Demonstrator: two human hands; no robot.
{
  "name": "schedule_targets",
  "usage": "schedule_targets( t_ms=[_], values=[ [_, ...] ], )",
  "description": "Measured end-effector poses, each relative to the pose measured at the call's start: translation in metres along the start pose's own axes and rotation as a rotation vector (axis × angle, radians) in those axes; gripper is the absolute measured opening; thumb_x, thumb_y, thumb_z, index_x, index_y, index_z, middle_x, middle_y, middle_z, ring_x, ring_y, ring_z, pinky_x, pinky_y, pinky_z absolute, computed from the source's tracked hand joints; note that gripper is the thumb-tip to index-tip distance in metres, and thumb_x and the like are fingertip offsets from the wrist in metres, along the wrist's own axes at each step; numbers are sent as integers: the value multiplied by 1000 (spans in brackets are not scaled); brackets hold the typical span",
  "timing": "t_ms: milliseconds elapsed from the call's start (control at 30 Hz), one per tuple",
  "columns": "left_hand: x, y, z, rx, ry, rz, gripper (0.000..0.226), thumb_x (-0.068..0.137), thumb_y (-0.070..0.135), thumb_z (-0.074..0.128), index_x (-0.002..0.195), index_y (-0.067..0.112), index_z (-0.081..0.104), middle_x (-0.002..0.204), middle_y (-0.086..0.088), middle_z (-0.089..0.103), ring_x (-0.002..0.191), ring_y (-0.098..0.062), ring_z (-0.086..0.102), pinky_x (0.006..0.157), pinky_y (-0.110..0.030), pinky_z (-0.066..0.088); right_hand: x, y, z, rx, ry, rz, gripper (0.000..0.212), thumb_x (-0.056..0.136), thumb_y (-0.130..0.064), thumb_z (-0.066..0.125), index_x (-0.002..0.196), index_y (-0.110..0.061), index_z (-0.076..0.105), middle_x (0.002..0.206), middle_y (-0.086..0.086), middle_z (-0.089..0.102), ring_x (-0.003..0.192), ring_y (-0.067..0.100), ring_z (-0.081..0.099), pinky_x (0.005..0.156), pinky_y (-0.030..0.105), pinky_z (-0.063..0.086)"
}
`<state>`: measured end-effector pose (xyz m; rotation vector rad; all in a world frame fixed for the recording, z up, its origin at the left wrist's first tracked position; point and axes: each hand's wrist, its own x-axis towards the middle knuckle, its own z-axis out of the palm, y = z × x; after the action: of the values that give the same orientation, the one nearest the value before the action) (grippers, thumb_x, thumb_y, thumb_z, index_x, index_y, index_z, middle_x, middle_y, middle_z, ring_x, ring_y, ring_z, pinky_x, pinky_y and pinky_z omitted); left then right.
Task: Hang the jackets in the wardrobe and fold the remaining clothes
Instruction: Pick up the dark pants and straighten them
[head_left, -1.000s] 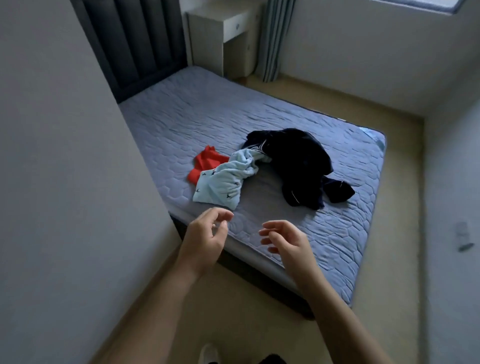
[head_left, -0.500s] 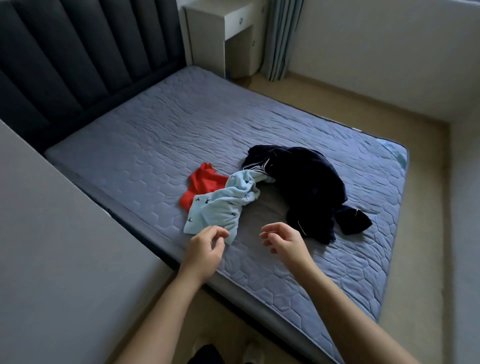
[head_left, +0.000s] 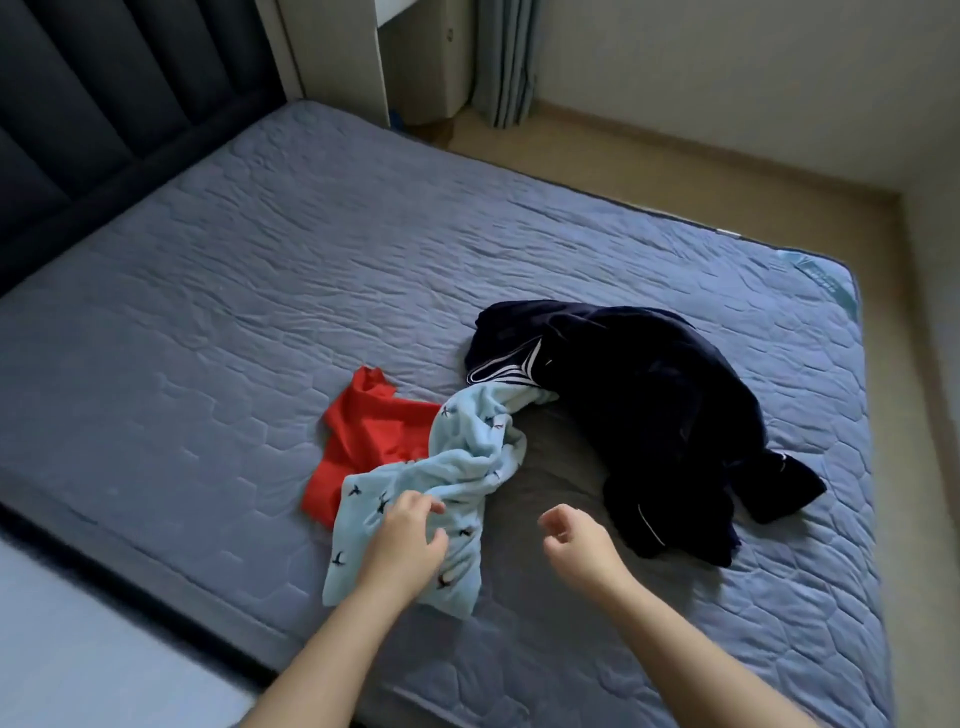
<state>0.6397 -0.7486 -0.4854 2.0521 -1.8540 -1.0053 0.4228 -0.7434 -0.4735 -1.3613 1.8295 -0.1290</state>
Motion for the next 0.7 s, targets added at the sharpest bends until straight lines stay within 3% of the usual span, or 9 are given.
schedule_targets(
  t_ms=[100,200,267,333,400,500,600,700],
  values=[
    [73,-22,28,259,66,78,52,82,33,59,132,28,44,140,4,36,129,-18,37,102,-35,38,59,13,34,-270,9,-44,45,88,-18,48,132,-26,42,128,-3,45,119,19,46,92,31,39],
    [147,-25,62,459,61,166,78,79,51,61,145,39,20,157,0,7,144,-25,11,112,-48,25,117,29,54,-461,90,-94,58,86,-18,48,140,-29,31,137,-4,35,124,21,39,94,35,38],
    [187,-22,86,504,7,187,91,77,59,60,146,46,1,158,0,-15,146,-28,-6,111,-56,20,153,36,58,-504,151,-92,62,85,-18,50,142,-28,27,142,-2,30,127,22,36,96,36,38],
    [213,-25,108,554,-49,199,94,79,57,59,144,50,-9,154,-1,-28,145,-33,-3,109,-54,26,187,38,58,-515,226,-99,65,85,-18,51,144,-28,25,147,0,25,131,24,33,97,37,38],
    [223,-47,129,635,-123,217,79,88,37,56,145,50,3,157,0,-22,139,-32,21,102,-44,38,218,35,59,-494,288,-102,67,86,-17,51,146,-27,22,153,2,19,134,25,29,99,39,38],
    [219,-112,148,717,-101,136,52,97,20,37,143,42,25,157,7,9,127,-20,38,94,-36,43,253,30,62,-529,348,-121,65,86,-17,52,145,-25,25,157,3,13,138,26,24,99,40,37],
    [224,-161,147,725,-17,-3,55,97,23,32,147,36,17,154,9,20,130,-14,37,95,-30,43,279,26,62,-674,415,-172,59,83,-16,54,137,-22,33,158,4,10,144,27,13,105,44,30],
    [238,-165,157,722,-59,-53,57,99,29,27,152,28,6,158,8,9,141,-17,21,98,-32,40,308,15,61,-842,414,-221,50,83,-13,54,131,-20,43,161,6,-4,148,31,-5,113,55,13]
  ],
)
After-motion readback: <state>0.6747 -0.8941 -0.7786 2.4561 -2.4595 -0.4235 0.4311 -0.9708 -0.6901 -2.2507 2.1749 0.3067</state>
